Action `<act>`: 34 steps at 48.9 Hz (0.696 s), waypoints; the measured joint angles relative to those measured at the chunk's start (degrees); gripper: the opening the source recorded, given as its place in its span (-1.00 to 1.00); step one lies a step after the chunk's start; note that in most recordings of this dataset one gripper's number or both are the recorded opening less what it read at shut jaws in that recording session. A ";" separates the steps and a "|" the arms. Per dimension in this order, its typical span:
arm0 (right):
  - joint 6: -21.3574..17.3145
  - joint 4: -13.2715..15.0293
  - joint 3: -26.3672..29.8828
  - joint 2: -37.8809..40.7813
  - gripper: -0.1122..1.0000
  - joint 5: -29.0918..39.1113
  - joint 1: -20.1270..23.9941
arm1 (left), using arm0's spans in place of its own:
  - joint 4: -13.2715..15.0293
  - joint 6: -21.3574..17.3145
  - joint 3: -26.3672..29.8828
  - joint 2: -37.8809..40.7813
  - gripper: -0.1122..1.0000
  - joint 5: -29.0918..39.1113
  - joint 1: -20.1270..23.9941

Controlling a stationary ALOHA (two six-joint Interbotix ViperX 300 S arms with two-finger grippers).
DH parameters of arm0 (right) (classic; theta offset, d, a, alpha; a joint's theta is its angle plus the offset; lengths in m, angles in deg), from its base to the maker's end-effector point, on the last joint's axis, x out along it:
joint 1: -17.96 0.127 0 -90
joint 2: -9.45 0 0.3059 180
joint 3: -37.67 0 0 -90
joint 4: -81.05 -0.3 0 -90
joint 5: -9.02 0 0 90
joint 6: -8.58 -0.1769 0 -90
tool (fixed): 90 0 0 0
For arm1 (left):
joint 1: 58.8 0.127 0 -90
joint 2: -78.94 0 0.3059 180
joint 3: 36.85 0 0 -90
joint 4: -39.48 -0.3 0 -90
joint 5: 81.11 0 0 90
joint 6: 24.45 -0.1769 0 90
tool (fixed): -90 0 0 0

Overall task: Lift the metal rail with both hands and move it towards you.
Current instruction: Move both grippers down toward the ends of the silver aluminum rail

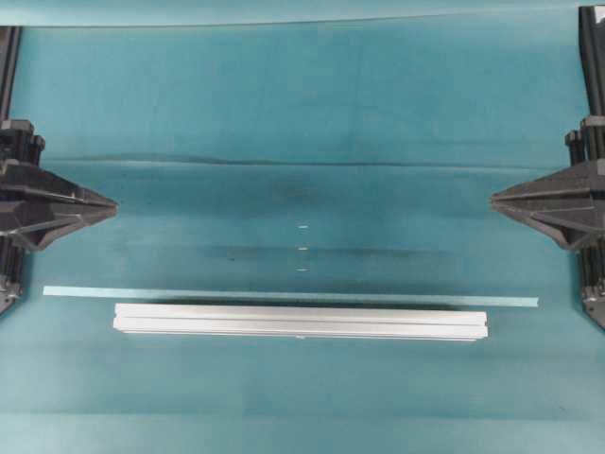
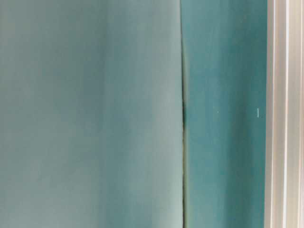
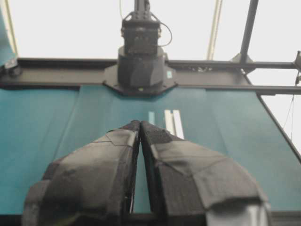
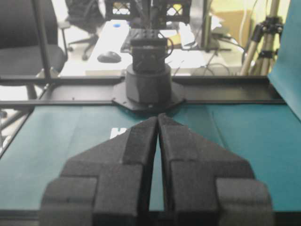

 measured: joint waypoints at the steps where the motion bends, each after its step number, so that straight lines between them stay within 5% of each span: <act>1: -0.09 -0.09 0.09 0.00 -0.54 0.00 0.09 | 0.00 0.18 0.26 0.09 -0.54 0.35 0.00; 9: -3.78 -4.39 4.83 1.14 -0.75 5.71 2.20 | -0.35 2.81 5.36 2.29 -0.89 8.17 0.35; 25: -15.64 -5.80 17.05 9.14 -0.77 38.76 2.37 | -0.53 5.27 18.28 12.48 -0.90 32.34 -2.46; 34: -16.79 -5.80 22.06 16.52 -0.77 48.96 3.34 | -0.44 7.82 23.55 18.11 -0.90 41.92 -3.69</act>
